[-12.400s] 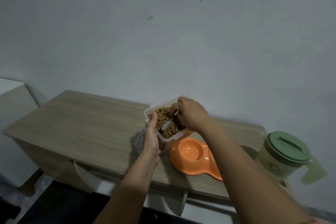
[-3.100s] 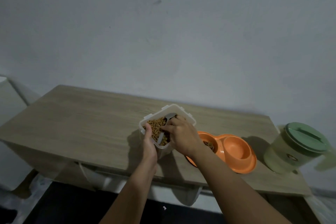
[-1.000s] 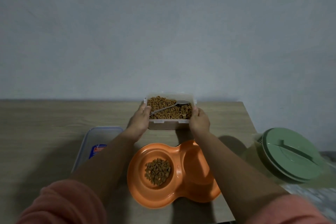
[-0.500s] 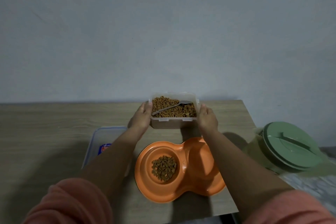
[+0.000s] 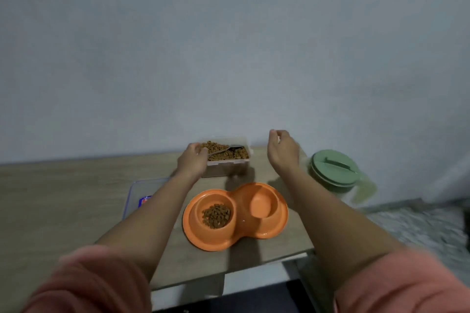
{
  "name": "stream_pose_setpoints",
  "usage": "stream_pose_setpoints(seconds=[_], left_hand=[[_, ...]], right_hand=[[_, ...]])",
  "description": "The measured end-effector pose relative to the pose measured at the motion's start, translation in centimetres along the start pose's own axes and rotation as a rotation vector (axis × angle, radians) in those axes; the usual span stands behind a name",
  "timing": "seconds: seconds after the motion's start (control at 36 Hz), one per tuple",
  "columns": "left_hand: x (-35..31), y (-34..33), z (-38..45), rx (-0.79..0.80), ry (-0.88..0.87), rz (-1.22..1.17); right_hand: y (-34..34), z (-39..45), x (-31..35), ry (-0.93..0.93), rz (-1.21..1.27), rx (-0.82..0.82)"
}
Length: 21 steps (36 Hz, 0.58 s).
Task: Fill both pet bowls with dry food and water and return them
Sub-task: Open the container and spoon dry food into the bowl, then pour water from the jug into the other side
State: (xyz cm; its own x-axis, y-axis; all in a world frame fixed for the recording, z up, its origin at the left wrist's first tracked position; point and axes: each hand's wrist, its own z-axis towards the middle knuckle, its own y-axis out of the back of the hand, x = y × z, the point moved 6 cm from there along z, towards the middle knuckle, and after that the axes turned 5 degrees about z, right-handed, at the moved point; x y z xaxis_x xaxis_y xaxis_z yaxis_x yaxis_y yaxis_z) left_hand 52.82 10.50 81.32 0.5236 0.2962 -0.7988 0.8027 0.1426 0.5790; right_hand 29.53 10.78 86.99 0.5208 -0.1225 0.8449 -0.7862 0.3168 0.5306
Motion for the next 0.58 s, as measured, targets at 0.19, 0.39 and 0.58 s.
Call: stream_pose_setpoints(seconds=[0.19,0.39,0.58], left_hand=[[-2.0,-2.1,-6.1,-0.038,-0.079,0.041],[-2.5,-8.5,-13.7,-0.081,-0.092,0.100],[-0.1,-13.8,-19.1,-0.076,-0.083,0.219]], right_hand=[[5.3,-1.7,0.5,0.143,-0.060,0.039],[12.6,-2.0,-3.4,0.251,-0.226,0.099],[16.5,-2.0,-9.4,0.113,-0.325,0.105]])
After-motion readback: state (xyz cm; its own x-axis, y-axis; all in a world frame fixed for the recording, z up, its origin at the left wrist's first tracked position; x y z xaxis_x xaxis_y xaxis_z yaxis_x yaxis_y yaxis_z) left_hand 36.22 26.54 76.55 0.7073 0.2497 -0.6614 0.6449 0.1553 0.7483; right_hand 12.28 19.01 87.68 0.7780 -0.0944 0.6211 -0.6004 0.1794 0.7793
